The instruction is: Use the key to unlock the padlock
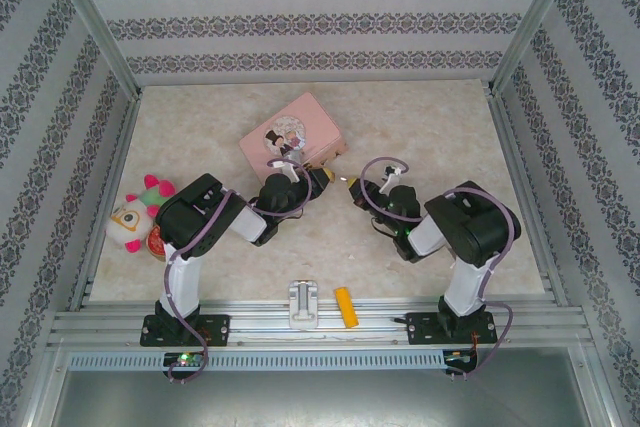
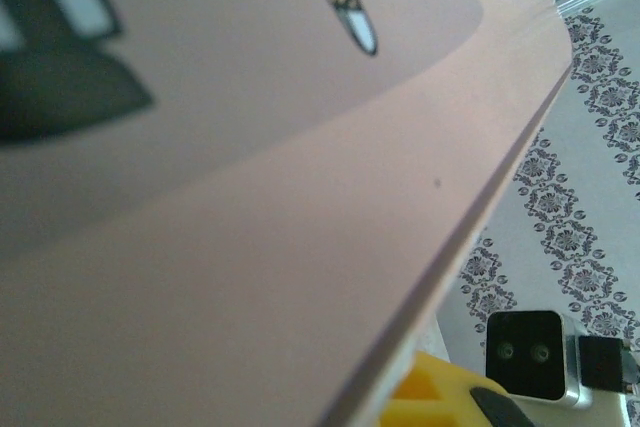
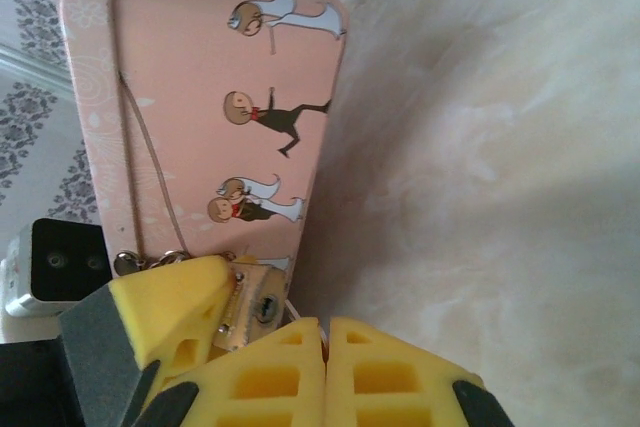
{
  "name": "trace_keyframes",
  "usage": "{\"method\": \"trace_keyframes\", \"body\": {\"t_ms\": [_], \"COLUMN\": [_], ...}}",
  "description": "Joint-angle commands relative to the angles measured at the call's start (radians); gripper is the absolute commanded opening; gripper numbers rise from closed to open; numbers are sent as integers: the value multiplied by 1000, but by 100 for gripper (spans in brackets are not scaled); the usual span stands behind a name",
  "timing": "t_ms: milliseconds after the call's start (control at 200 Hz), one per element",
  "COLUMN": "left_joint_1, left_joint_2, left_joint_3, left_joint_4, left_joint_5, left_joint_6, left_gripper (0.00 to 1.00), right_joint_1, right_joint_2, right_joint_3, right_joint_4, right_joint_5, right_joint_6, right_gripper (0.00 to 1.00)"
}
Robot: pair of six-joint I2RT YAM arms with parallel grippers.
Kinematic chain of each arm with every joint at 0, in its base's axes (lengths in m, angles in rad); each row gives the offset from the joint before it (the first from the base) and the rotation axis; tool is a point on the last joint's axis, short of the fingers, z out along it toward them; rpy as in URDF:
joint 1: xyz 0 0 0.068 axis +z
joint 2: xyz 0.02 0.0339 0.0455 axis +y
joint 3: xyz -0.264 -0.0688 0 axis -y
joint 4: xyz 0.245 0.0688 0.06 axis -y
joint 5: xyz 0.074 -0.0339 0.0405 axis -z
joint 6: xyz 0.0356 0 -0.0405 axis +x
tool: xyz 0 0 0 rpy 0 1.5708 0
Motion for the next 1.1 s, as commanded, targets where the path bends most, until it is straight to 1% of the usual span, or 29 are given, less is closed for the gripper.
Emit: {"method": "trace_keyframes", "body": {"t_ms": [0,180,415,520,1094], "left_joint_1": [-16,-16,-16,-16,-16], "left_joint_2": [81,84,87,88,105], "left_joint_3": [-19,-14,-6,-5,-12], "left_joint_4": [-103,-111,-105,-108,-92], "left_joint_5": [153,153,153,154,152], "left_joint_6": [-295,-297,-304,-305,-320], "left_gripper": [0,0,0,0,0], "right_joint_1": [-7,-7,-10,-10,-13], "right_joint_2": [18,27,56,63,20], "right_joint_3": [28,39,26,33,40], "right_joint_4": [48,48,48,48,48], "right_joint_5": [-51,-63,-35,-48,-50], "right_joint_6": [5,15,39,41,37], "right_gripper": [0,0,0,0,0]}}
